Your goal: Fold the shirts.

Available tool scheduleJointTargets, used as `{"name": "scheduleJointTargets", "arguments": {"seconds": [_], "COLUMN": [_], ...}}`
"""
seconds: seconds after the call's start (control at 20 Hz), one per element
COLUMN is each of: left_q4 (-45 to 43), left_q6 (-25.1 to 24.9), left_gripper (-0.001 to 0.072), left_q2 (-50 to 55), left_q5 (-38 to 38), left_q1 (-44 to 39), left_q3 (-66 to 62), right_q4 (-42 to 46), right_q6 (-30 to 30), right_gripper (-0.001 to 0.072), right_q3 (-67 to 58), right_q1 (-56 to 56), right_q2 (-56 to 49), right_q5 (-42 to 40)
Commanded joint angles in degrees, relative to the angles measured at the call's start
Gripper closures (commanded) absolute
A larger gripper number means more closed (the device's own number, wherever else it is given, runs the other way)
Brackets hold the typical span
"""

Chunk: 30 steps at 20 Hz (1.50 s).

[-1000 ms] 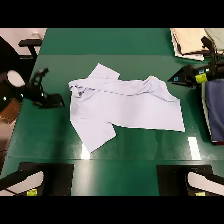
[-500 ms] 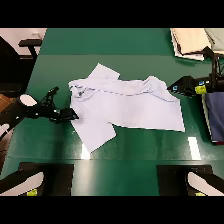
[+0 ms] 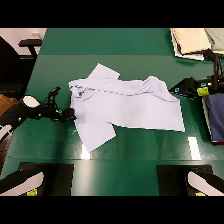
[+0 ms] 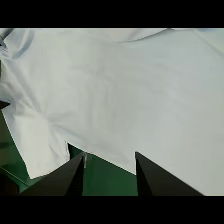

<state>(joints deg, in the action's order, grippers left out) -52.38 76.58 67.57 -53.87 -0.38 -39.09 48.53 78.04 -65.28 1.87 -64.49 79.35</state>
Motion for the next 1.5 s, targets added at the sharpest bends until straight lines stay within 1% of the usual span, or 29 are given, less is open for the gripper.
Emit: {"name": "scheduleJointTargets", "arguments": {"seconds": [0.0,0.15,0.3,0.35,0.4,0.5,0.55,0.6,0.75,1.0,1.05,1.1,1.15,1.2,1.25,1.3,1.45], "left_q4": [0.1,-0.3,-0.4,-0.3,-0.3,-0.3,-0.3,-0.3,-0.3,-0.1,-0.1,-0.2,-0.2,-0.2,-0.1,-0.1,-0.8], "left_q6": [0.9,1.0,0.9,0.9,1.0,1.0,1.0,1.0,1.0,1.0,1.0,1.0,1.0,1.0,1.0,1.0,1.0], "left_gripper": [0.0682,0.0682,0.0682,0.0681,0.0682,0.0681,0.0681,0.0681,0.0681,0.0681,0.0681,0.0681,0.0681,0.0681,0.0681,0.0681,0.0682], "left_q2": [-0.5,-3.2,-6.3,-6.7,-6.8,-6.8,-6.8,-6.8,-6.8,-6.8,-6.8,-6.8,-6.8,-6.8,-6.8,-6.9,-9.7], "left_q5": [0.8,-0.2,-0.2,-0.2,-0.5,-0.8,-0.8,-0.8,-0.8,-0.7,-0.6,-0.7,-0.7,-0.7,-0.8,-1.0,-2.1], "left_q1": [0.0,0.0,0.0,0.0,0.0,0.0,0.0,0.0,0.0,0.0,0.0,0.0,0.0,0.0,0.0,0.0,0.0], "left_q3": [-1.7,-4.3,-5.7,-5.7,-5.8,-5.8,-5.8,-5.8,-5.8,-5.8,-5.8,-5.8,-5.8,-5.8,-5.8,-5.8,-7.2], "right_q4": [5.3,14.3,15.1,15.0,14.8,13.9,13.9,13.7,8.7,3.7,3.0,2.1,2.0,2.1,2.2,2.2,2.6], "right_q6": [0.1,1.9,2.7,2.7,2.7,2.7,2.7,2.7,2.2,2.3,2.3,2.3,2.3,2.2,2.1,1.0,-0.2], "right_gripper": [0.0344,0.0344,0.0341,0.0271,0.0179,0.0191,0.0253,0.0278,0.0282,0.0286,0.0339,0.0445,0.0497,0.0535,0.0602,0.069,0.0694], "right_q3": [0.0,2.9,14.0,18.4,22.2,29.0,31.7,33.8,38.2,38.7,38.7,38.6,38.5,38.2,37.4,36.0,28.7], "right_q1": [1.9,8.0,18.3,21.8,24.5,28.9,30.2,30.8,30.6,24.0,22.5,21.0,19.4,17.9,16.2,14.4,10.2], "right_q2": [0.0,0.5,3.1,3.9,4.5,5.2,5.1,5.1,5.1,5.0,5.0,5.0,5.0,5.0,5.0,5.0,5.3], "right_q5": [2.9,7.8,5.7,4.7,4.0,1.8,0.2,-1.4,-8.0,-18.3,-20.5,-22.0,-23.6,-24.6,-25.1,-25.3,-23.5]}}
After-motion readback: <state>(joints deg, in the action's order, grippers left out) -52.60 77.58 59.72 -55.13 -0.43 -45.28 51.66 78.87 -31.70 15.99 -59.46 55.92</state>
